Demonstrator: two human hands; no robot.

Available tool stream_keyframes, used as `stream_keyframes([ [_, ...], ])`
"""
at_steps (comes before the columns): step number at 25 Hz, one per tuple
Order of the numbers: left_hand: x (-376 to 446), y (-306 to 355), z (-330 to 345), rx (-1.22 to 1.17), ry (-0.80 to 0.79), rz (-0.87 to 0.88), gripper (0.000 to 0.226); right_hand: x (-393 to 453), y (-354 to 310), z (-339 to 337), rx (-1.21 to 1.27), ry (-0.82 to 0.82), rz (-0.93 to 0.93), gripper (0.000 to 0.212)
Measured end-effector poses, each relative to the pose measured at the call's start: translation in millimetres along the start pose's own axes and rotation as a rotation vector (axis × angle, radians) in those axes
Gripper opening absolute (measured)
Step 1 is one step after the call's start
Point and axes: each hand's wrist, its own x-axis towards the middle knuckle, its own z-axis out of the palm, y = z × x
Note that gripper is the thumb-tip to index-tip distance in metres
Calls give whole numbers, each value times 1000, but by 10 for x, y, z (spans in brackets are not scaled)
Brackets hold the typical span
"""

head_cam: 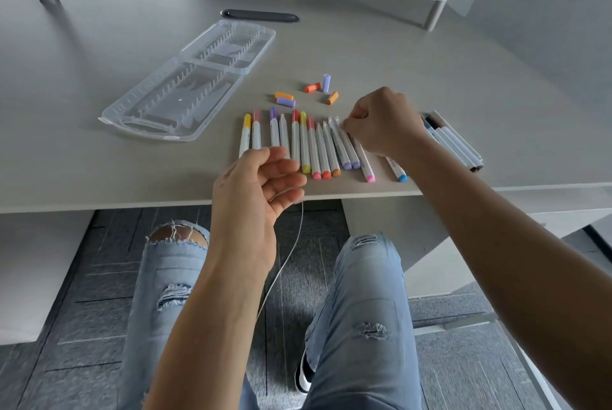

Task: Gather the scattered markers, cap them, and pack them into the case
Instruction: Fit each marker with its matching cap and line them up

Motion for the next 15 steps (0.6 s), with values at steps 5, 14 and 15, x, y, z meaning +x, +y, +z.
stream_keyframes([
  [5, -85, -78, 34, 28, -8, 2, 22, -72, 34, -66, 67, 0, 3, 12],
  [14, -137, -128, 71, 22, -16, 31, 22, 9, 33, -26, 75, -38, 6, 19],
  [15, -139, -127, 49, 21, -9, 35, 22, 32, 21, -14, 59, -40, 16, 22],
])
